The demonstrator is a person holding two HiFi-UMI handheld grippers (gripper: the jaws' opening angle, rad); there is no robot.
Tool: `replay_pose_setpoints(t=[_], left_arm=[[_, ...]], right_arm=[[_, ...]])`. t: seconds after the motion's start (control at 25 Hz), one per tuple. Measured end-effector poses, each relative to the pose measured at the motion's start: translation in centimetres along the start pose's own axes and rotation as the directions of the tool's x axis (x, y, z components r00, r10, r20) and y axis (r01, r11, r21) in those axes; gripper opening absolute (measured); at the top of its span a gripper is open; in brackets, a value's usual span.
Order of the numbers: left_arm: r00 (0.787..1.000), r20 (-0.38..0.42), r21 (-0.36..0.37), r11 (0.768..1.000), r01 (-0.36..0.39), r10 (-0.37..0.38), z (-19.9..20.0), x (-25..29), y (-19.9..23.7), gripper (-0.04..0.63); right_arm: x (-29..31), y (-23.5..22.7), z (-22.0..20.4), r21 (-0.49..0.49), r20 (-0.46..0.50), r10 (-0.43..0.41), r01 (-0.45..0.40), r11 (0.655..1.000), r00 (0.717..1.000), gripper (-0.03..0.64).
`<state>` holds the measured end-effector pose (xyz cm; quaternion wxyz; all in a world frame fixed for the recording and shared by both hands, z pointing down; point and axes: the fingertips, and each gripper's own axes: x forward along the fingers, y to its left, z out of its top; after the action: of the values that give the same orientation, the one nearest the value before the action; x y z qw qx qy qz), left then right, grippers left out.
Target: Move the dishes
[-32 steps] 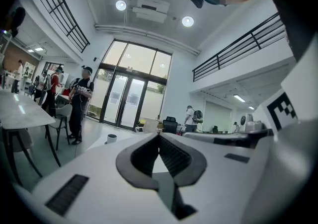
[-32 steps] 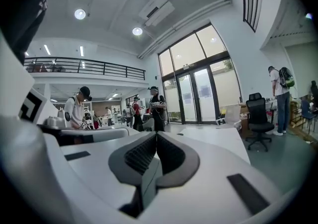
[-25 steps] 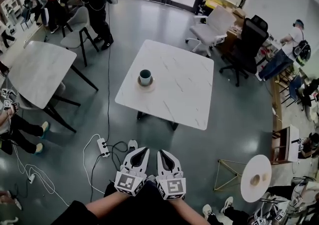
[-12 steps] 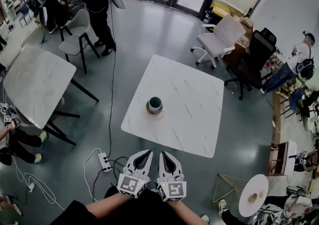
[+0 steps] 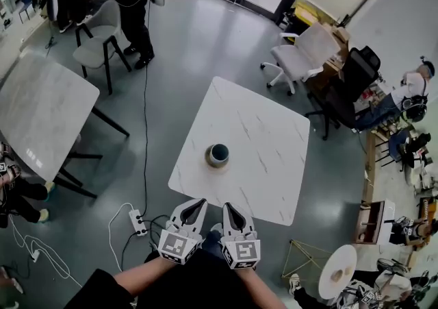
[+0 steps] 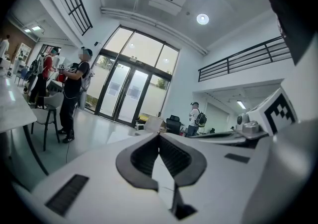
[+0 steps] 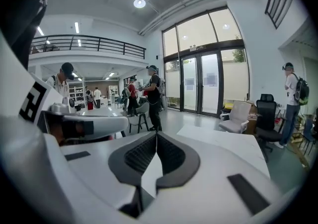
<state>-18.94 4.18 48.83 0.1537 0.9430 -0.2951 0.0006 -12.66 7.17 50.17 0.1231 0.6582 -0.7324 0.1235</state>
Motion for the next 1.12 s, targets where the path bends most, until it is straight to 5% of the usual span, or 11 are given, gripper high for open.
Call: replay_pose_setpoints(t=[0.44,0.8,1.0,1.12], left_arm=[[0.997,-0.012,-0.016,0.997,-0.074,0.074,-0.4,2.6,3.8,0.017],[0.979,-0.12,-0.061,0.983,-0.171,0.162,-2.8,8.1,6.6,0.017],[0.973,-0.112,-0.04,0.977,-0.207,0.202,-2.5,11.1,7.8,0.017],[0.968,-0.12,-0.031,0.973,-0.228,0.222,-3.2,12.5,8.4,0.017]], right_arm=[[6.7,-3.0,-1.2,0.016,-0.105,0.041,-0.039,0.999,0.994,0.017],[12.1,-8.4,-3.9,0.091,-0.197,0.081,-0.064,0.994,0.977,0.018],[15.4,-10.8,-5.0,0.004,-0.252,0.09,-0.092,0.996,0.964,0.018],[17.3,-12.2,-6.2,0.038,-0.283,0.097,-0.09,0.995,0.954,0.018]])
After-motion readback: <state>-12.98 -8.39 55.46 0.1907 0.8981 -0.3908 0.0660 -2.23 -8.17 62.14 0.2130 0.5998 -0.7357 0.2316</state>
